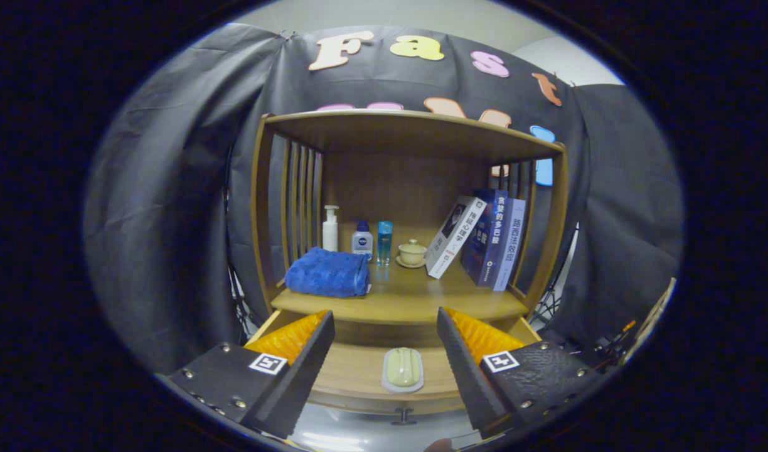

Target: Pull open the drawer, take out the items inside it, and place them on the countertop above the cabinet.

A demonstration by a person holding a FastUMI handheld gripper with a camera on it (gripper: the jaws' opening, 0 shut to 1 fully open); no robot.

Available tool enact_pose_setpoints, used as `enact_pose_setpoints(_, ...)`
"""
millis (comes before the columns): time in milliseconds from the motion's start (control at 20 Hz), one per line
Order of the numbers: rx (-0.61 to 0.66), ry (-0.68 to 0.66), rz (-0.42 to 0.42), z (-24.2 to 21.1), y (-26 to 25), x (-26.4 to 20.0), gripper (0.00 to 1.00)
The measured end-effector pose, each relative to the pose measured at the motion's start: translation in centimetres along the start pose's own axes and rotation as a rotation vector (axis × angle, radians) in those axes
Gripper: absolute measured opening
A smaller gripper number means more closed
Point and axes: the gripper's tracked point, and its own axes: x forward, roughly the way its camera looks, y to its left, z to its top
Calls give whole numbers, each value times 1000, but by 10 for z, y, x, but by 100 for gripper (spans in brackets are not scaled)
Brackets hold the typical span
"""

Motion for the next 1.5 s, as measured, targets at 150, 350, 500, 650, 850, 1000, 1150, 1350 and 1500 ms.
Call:
enact_pose_setpoints(150,-10,30,2,4,-6,26,98)
enact_pose_setpoints(350,-4,134,-12,-24,-17,57,98)
enact_pose_setpoints(500,6,228,-12,-55,-23,81,98)
enact_pose_setpoints(650,-23,322,-23,-90,-35,105,98)
enact_pose_setpoints(850,48,442,-12,-130,-41,123,99)
enact_pose_setpoints(1000,22,498,-21,-149,-45,128,99)
enact_pose_setpoints(1150,-14,555,-2,-172,-38,129,98)
enact_pose_setpoints(1350,10,652,-8,-204,-37,132,82)
enact_pose_setpoints(1500,7,700,13,-216,-31,129,69)
